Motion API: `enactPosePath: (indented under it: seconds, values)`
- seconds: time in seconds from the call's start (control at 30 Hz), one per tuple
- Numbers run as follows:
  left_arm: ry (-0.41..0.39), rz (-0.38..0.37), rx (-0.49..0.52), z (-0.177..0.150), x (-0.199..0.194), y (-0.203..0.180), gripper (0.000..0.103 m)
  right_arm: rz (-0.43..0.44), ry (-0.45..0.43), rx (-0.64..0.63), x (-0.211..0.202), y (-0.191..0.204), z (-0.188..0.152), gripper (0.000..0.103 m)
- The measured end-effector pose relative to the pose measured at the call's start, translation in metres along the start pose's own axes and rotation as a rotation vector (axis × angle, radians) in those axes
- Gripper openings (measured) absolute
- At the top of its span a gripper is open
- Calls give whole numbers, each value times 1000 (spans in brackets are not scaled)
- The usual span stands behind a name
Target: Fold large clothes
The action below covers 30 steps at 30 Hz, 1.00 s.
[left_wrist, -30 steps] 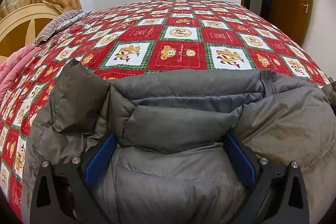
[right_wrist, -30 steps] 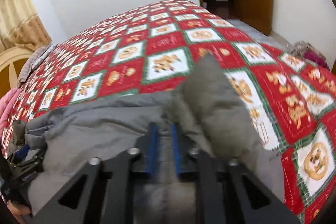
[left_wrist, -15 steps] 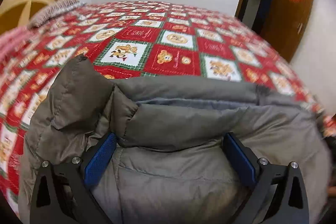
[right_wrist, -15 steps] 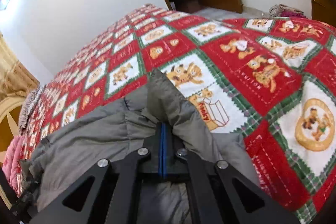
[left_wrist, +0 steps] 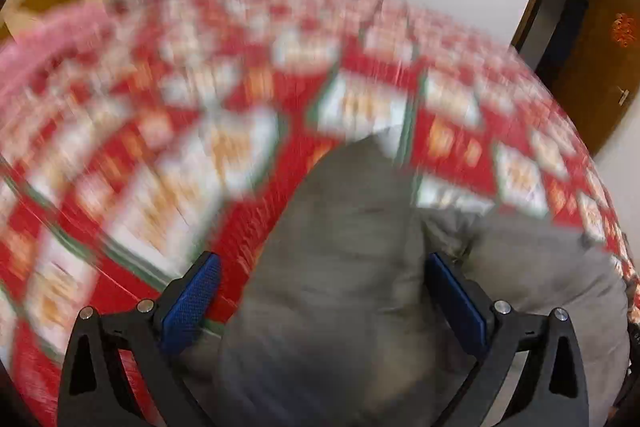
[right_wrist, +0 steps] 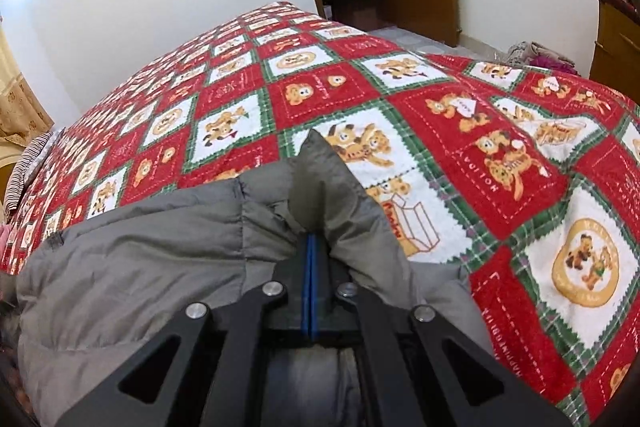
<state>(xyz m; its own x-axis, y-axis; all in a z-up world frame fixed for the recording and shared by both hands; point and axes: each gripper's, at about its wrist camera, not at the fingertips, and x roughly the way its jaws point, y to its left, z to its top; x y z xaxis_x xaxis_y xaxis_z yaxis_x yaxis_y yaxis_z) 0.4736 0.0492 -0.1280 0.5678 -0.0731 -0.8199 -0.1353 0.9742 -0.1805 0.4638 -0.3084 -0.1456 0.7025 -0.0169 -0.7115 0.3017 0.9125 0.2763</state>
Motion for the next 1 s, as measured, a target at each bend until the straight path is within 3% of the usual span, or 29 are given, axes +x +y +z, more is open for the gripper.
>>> enactPosePath:
  seconds: [0.07,0.17,0.33,0.43,0.5,0.63,0.8,1.0]
  values:
    - [-41,-11,-20,-1,-1,2,102,1,1,2,0,0,0,0]
    - [-49,4,-6,-2,1,-2,102,1,2,3,1,1,0,0]
    - [-61,-34,-34,-1,1,8,102,10,24,-5,1,3,2,0]
    - [-62,-33,-31,-2,1,8,102,-79,47,-180,-6,21,5,0]
    - [-65,-35,-31,-3,1,8,102,-183,-11,-352,-18,41,-8,3]
    - [-71,-51,-42,-3,0,11,102,-146,-10,-287,-14,26,-11,2]
    - [-70,-52,-44,-2,-1,11,102,-178,-26,-312,-12,32,-14,2]
    - [-61,-35,-33,-5,-2,8,102,-150,-25,-300,-15,29,-13,3]
